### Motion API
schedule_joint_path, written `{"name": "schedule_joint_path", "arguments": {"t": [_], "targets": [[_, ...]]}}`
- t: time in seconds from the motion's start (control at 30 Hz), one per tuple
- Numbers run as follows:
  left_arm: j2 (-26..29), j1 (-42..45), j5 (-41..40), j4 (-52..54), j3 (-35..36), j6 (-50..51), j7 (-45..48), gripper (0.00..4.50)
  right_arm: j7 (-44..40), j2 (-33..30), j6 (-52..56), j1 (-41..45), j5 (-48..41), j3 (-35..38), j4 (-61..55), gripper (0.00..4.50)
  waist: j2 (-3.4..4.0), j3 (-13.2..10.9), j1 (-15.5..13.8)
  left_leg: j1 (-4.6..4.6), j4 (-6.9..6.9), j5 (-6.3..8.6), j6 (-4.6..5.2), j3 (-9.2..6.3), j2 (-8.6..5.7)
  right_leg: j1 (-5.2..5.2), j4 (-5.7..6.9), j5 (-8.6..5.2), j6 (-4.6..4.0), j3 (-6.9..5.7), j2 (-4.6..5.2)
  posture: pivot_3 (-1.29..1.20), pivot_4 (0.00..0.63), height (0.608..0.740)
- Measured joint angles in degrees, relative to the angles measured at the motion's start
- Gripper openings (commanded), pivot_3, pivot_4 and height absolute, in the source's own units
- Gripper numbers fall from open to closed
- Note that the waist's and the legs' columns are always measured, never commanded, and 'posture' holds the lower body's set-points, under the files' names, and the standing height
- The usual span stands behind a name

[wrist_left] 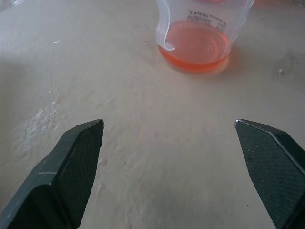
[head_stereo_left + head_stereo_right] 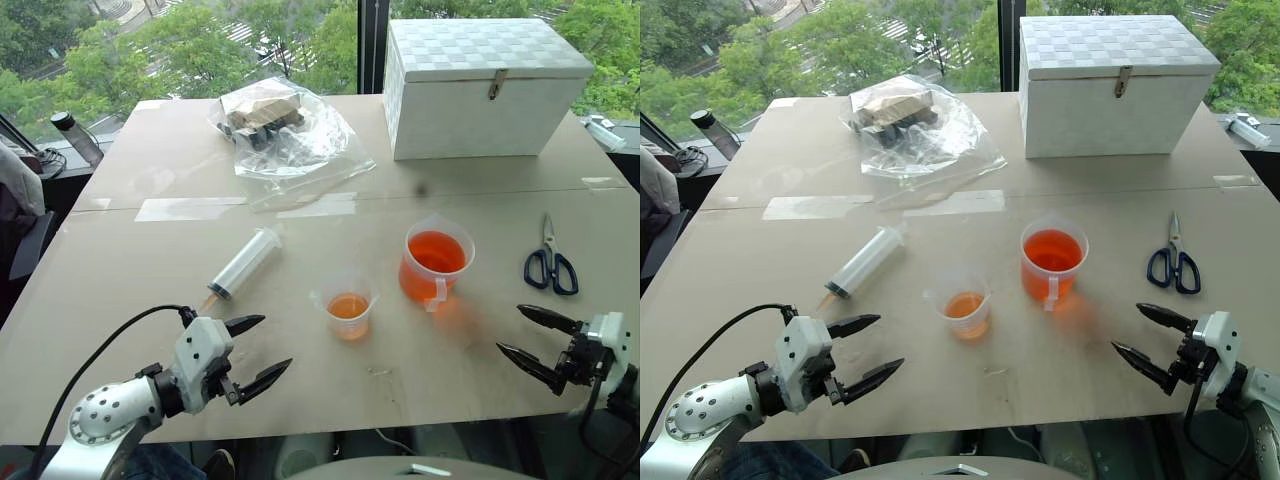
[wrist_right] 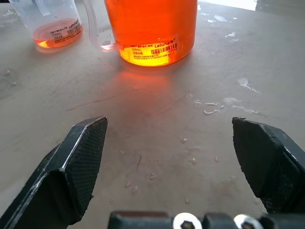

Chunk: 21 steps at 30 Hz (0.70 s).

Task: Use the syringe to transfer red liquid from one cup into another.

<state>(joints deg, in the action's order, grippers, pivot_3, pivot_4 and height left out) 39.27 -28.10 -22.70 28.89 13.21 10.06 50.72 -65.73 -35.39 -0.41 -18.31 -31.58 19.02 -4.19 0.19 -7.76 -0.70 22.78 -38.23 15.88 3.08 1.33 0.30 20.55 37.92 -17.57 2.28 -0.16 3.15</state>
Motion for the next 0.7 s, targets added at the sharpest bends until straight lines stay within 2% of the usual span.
{"name": "schedule_joint_path", "arguments": {"t": [0.07, 0.23, 0.27, 0.43, 0.5, 0.6, 0.63, 0.7], "targets": [[0.3, 3.1, -0.1, 0.0, 0.9, 2.2, -1.8, 4.50, 1.3, -0.1, 3.4, 1.7, -4.2, 1.9, -2.3, 4.45, 0.01, 0.0, 0.0, 0.00, -0.03, 0.00, 0.00, -0.01, 0.00, 0.00, 0.05, 0.01, 0.01, 0.00, 0.00, 0.00, 0.150, 0.740], [4.0, 14.2, -4.1, 0.0, 6.4, 11.2, -6.0, 4.50, 4.8, -7.2, 14.8, 8.6, -17.0, 6.3, -15.4, 4.45, -0.10, 0.0, 0.0, 0.04, -0.03, 0.00, 0.00, -0.05, 0.00, 0.01, 0.04, 0.02, 0.05, -0.06, -0.03, 0.00, 0.150, 0.740], [4.1, 14.5, -4.2, 0.0, 6.5, 11.4, -6.1, 4.50, 5.0, -7.3, 15.2, 8.8, -17.4, 6.4, -15.8, 4.45, -0.12, 0.0, 0.0, 0.04, -0.03, 0.00, 0.00, -0.05, 0.00, 0.01, 0.03, 0.02, 0.05, -0.06, -0.04, 0.00, 0.150, 0.740], [13.2, 29.1, -4.3, -2.5, 3.6, 26.3, -8.7, 4.50, 14.2, -17.7, 31.2, 22.6, -22.5, -0.6, -25.1, 4.45, -0.20, -0.3, 0.1, 0.13, -0.07, -0.02, 0.00, -0.06, -0.01, 0.10, 0.08, 0.03, 0.07, -0.09, -0.07, 0.00, 0.150, 0.740], [15.7, 34.9, -4.3, -3.9, 1.1, 31.9, -9.1, 4.50, 19.4, -18.3, 37.0, 31.6, -26.0, -3.8, -27.1, 4.45, -0.33, -0.4, 0.2, 0.14, -0.07, -0.03, -0.02, -0.06, -0.01, 0.10, 0.05, 0.03, 0.08, -0.09, -0.08, 0.00, 0.150, 0.740], [18.8, 41.5, -4.5, -7.0, -3.3, 40.4, -9.4, 4.50, 24.0, -18.4, 42.6, 40.6, -29.9, -7.4, -27.7, 4.45, -0.52, -0.6, 0.1, 0.29, -0.07, -0.10, -0.14, -0.07, -0.02, 0.25, 0.04, 0.03, 0.08, -0.10, -0.12, 0.00, 0.150, 0.740], [19.5, 45.4, -5.4, -8.8, -4.7, 46.4, -9.8, 4.50, 25.9, -19.1, 45.7, 44.6, -31.2, -9.2, -28.0, 4.45, -0.60, -0.7, 0.1, 0.35, -0.08, -0.11, -0.15, -0.09, -0.02, 0.28, 0.04, 0.03, 0.08, -0.12, -0.13, 0.00, 0.150, 0.740], [20.7, 49.2, -6.2, -10.2, -6.0, 53.0, -9.9, 4.50, 28.0, -20.3, 49.8, 49.2, -33.1, -10.9, -28.6, 4.45, -0.77, -0.7, 0.0, 0.79, -0.19, -0.18, -0.27, -0.15, -0.02, 0.71, 0.09, 0.04, 0.10, -0.19, -0.14, 0.00, 0.150, 0.740]]}}
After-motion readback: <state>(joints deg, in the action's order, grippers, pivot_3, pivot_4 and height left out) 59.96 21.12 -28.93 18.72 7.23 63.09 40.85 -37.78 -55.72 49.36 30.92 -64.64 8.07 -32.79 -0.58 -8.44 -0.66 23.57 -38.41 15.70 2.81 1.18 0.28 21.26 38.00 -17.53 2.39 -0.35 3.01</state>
